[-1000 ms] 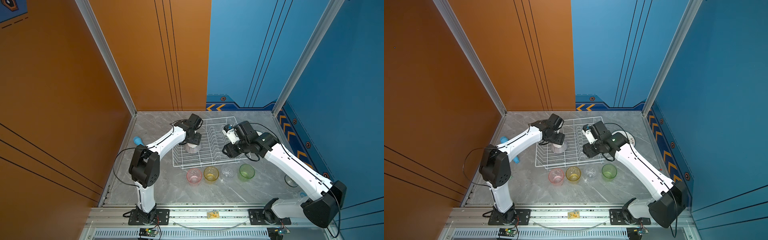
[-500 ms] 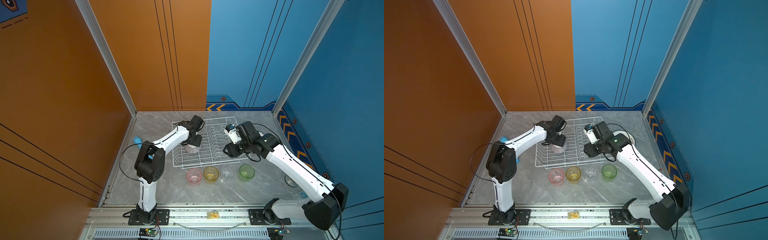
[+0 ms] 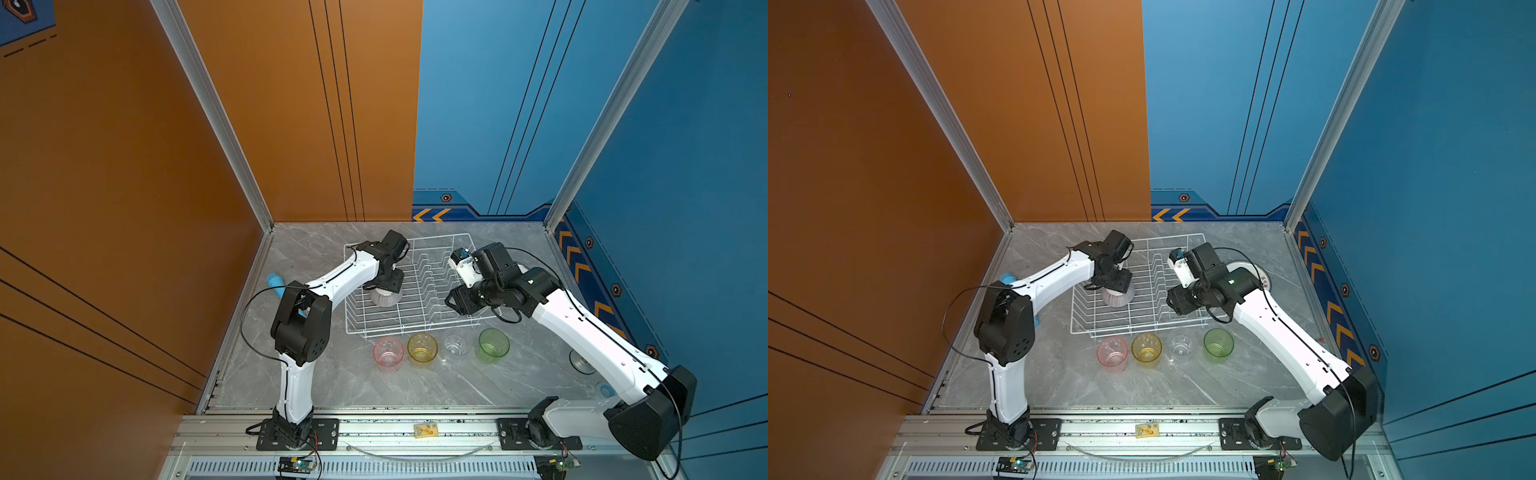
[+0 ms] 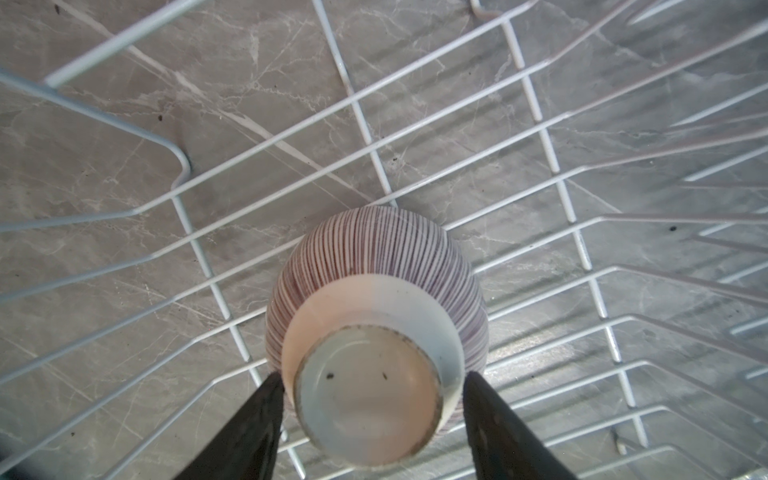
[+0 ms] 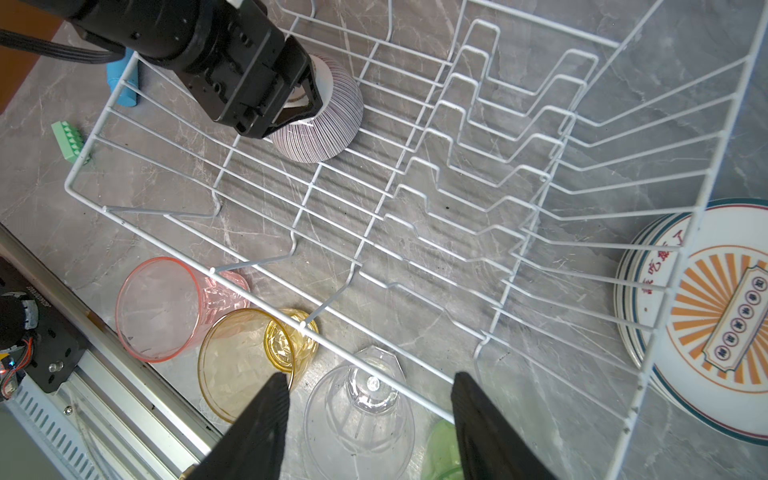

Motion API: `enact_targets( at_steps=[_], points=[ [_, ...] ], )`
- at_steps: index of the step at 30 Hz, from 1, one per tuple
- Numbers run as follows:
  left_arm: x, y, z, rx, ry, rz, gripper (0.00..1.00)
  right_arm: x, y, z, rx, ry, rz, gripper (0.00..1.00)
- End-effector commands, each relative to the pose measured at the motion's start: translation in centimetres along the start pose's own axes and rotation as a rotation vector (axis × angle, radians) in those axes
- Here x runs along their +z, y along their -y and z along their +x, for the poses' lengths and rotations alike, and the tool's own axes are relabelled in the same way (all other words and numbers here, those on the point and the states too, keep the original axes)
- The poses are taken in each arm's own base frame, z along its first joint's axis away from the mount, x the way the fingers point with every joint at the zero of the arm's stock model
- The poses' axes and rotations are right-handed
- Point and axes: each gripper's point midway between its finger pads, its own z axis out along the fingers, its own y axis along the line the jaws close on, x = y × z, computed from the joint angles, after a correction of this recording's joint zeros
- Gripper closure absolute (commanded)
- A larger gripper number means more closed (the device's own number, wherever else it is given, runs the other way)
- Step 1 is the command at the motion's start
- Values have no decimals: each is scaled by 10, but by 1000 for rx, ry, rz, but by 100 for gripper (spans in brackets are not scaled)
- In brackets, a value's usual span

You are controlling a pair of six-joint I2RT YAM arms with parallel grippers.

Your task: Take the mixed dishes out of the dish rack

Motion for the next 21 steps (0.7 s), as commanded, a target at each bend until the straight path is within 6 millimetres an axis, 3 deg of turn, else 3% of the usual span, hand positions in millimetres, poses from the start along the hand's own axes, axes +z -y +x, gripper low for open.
enact_targets(
  at_steps=[1, 21],
  points=[
    [4, -5, -1, 14, -16, -20, 32, 0, 0, -1, 20, 14, -12, 39],
    [4, -10, 1, 12, -24, -8, 46, 9, 0, -1, 32, -1, -22, 38]
  ],
)
